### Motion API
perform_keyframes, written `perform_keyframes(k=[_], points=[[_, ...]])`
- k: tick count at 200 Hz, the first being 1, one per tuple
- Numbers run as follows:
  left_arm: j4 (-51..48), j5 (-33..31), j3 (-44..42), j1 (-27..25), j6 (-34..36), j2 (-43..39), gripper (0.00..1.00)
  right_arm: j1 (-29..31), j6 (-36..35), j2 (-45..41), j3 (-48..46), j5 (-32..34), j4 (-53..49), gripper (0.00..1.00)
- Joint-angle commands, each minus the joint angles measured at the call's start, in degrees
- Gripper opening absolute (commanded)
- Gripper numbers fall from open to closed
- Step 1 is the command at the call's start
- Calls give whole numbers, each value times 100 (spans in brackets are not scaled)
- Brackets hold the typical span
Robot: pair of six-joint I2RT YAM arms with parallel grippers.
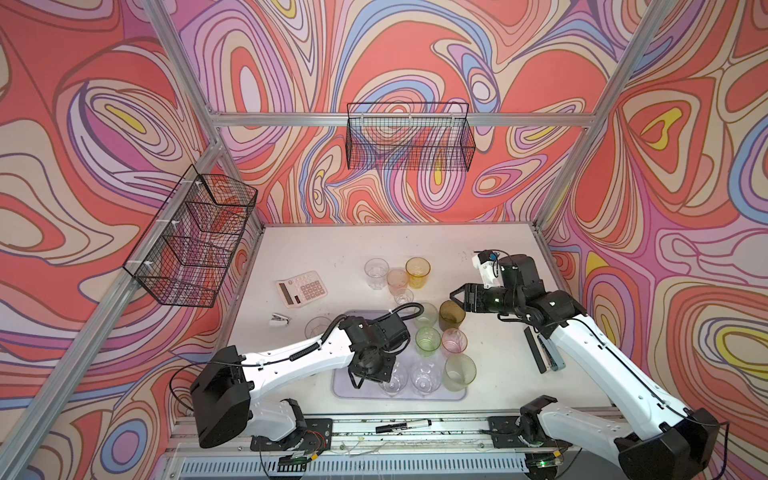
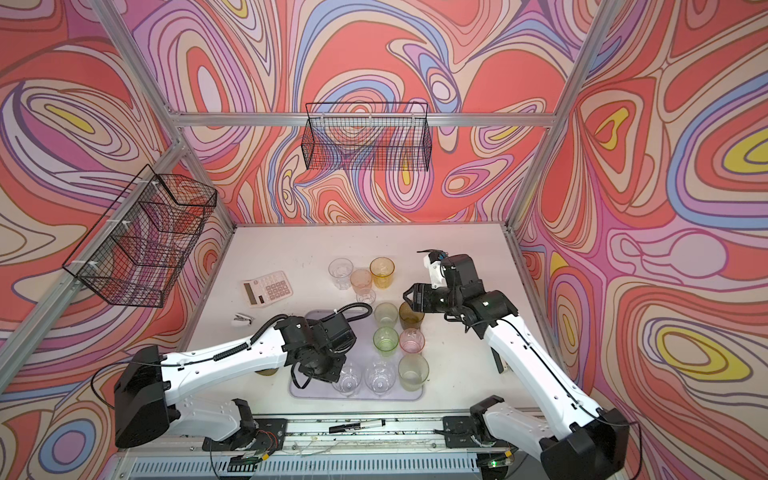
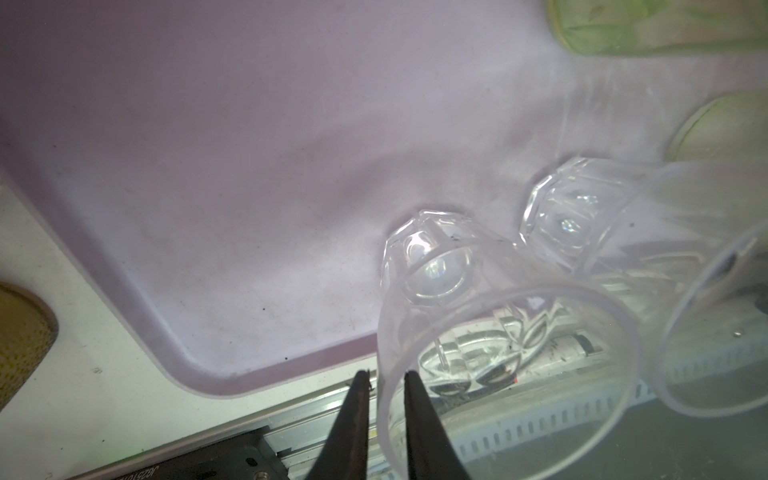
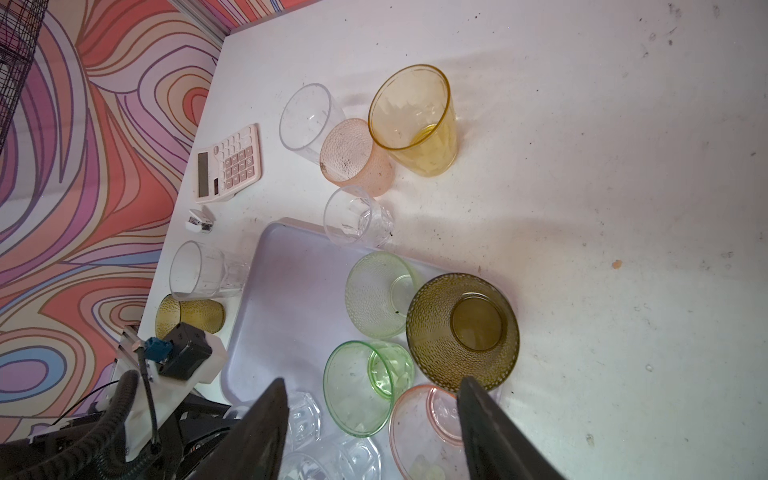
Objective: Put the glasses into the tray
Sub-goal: 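Open the left gripper to release the clear glass on the tray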
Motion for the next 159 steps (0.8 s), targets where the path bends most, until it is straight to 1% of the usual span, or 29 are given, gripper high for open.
perform_keyframes(k=[1, 22, 38, 61, 73, 98, 159], points=[[-202, -43, 128, -36, -89, 1, 27, -20, 10, -105, -56, -15, 12, 67], [-343, -38, 359, -38, -119, 51, 31, -24, 13, -136, -60, -6, -3, 67], [-411, -10, 563, -37, -149, 82, 32, -18, 16, -156, -75, -5, 2, 67], [-565, -209, 800, -20, -56, 119, 35, -20, 0, -154, -44, -12, -49, 67], [-678, -312, 963, 35, 73, 204, 36, -16, -9, -156, -9, -6, -81, 68], [-856, -327, 1291, 229, 441, 452, 36, -16, -23, -165, 18, -6, -98, 67], [-813, -235, 1972, 779, 1148, 797, 37, -18, -43, -155, 119, 3, -218, 67]])
